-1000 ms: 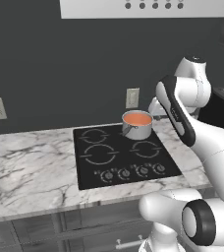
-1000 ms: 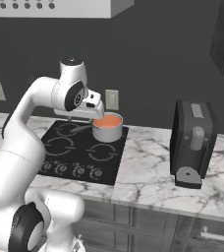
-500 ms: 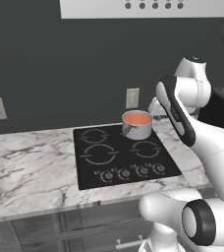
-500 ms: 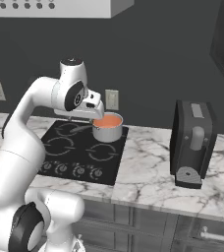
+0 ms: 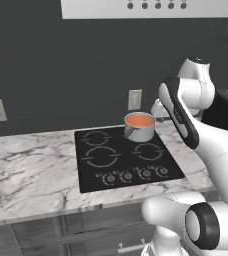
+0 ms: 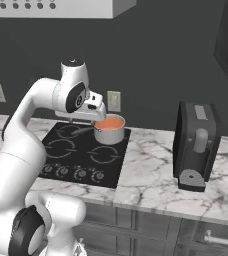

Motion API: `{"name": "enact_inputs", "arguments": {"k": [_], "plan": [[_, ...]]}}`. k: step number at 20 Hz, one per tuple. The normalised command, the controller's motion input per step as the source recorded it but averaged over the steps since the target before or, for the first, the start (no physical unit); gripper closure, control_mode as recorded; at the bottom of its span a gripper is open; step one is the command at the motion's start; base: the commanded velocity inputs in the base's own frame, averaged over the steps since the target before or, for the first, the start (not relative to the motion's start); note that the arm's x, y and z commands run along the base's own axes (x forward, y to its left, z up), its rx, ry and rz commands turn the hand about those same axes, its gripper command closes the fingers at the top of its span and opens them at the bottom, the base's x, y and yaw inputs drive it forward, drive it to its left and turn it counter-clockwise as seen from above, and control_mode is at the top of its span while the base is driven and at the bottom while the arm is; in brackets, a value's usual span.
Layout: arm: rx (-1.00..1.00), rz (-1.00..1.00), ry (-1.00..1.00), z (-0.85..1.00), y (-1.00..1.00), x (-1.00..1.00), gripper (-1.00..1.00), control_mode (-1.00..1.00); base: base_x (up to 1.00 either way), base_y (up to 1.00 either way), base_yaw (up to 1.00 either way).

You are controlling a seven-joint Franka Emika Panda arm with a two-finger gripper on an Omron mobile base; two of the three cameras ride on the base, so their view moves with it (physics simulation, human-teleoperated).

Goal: Wait until the marinara sauce is simmered to a deep red color and then turn off the stove.

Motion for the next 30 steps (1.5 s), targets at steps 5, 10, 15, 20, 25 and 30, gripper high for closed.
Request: {"name": "enact_inputs", "arguments": {"k": [5,10,15,20,25,30], "plan": [[0.0,0.0,0.0,0.0,0.0,0.0,-1.0,-1.0,0.0,0.0,0.0],[0.0,0.0,0.0,0.0,0.0,0.0,-1.0,-1.0,0.0,0.0,0.0],[0.0,0.0,0.0,0.0,0.0,0.0,-1.0,-1.0,0.0,0.0,0.0],[0.0,0.0,0.0,0.0,0.0,0.0,-1.0,-1.0,0.0,0.0,0.0],[0.0,0.0,0.0,0.0,0.0,0.0,-1.0,-1.0,0.0,0.0,0.0],[0.0,0.0,0.0,0.0,0.0,0.0,-1.0,-1.0,0.0,0.0,0.0]]}}
